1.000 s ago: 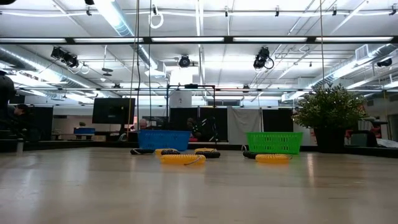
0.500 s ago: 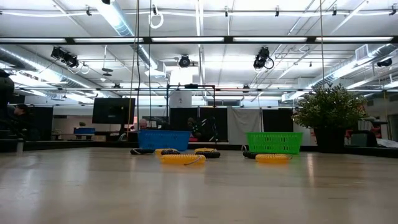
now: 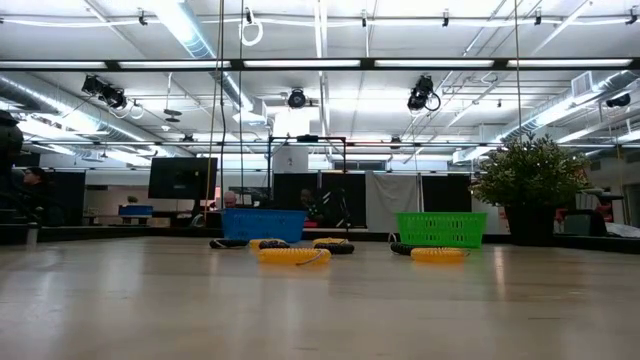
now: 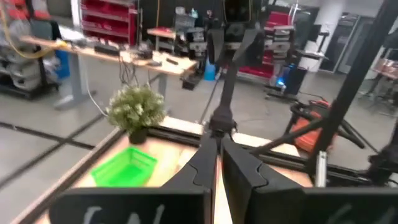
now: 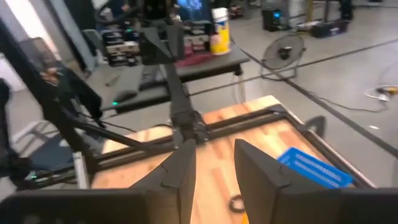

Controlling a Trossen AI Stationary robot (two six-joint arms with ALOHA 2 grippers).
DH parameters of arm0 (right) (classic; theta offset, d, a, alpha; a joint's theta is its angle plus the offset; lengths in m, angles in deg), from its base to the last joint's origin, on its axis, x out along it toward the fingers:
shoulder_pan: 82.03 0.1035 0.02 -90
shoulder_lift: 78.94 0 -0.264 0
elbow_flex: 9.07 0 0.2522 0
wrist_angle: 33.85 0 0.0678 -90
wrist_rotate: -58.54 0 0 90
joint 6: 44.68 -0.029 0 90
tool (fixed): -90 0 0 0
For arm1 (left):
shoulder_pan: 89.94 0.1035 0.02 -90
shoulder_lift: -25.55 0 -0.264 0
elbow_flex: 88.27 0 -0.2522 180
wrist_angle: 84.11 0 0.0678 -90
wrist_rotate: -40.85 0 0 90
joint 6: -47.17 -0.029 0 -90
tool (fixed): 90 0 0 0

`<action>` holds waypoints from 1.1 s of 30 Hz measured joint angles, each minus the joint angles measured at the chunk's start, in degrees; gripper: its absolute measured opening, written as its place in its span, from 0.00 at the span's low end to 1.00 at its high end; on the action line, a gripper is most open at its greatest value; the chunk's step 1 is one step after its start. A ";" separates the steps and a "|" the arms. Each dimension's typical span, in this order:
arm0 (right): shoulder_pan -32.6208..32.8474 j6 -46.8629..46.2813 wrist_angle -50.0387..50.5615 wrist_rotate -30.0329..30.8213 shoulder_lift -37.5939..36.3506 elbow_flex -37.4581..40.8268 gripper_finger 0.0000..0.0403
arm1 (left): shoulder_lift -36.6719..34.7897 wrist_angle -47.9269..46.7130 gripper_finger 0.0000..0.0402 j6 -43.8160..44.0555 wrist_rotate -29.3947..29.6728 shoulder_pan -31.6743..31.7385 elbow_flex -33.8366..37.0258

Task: Sort spring keychains
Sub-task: Put the black spring keychain into the green bin

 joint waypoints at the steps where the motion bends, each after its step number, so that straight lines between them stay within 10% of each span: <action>1: -0.33 0.10 -0.26 -1.51 0.66 -0.15 0.28 | 0.00 -1.24 0.06 0.31 0.10 0.08 0.00; 21: -2.09 -1.69 14.60 -5.19 16.64 -10.29 0.28 | 0.02 -8.85 0.10 0.05 2.64 2.28 0.02; 33: -4.35 -7.30 27.84 -8.52 19.13 -10.18 0.51 | 0.02 -12.80 0.10 1.58 2.77 2.32 0.04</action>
